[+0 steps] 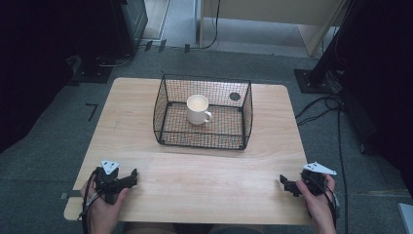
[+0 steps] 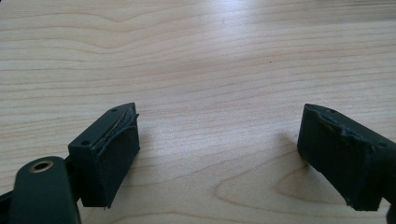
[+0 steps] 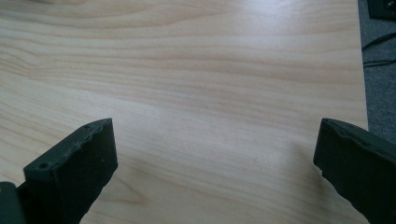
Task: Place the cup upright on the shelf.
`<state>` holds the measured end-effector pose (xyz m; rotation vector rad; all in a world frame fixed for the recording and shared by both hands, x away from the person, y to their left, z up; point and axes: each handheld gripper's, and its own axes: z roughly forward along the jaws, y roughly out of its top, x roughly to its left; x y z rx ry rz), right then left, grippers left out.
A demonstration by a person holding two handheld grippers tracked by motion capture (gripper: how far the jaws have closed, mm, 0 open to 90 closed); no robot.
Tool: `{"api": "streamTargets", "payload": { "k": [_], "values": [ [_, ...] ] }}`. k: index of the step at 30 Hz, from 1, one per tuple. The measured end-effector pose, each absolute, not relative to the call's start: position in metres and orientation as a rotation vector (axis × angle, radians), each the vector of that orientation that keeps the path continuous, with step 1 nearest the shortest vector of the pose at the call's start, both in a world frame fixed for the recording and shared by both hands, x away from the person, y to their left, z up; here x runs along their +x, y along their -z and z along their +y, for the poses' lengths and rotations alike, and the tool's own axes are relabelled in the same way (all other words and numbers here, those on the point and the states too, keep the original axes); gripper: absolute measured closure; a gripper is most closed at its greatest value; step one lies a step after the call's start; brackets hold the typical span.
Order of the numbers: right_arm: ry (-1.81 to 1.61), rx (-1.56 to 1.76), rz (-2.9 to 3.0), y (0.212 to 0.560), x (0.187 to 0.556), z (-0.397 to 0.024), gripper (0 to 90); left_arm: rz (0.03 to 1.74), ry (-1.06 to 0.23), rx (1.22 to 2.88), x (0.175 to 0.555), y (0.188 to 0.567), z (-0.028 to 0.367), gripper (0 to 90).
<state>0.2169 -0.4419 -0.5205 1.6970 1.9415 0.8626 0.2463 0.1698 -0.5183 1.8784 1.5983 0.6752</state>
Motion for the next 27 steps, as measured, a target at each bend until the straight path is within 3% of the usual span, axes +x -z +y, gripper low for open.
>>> {"api": "streamTargets", "payload": {
  "k": [27],
  "values": [
    [-0.798,1.700,1.853,0.527,0.202,-0.447,0.0,1.598,-0.676,1.877,0.246,0.518,0.170,13.2]
  ]
}}
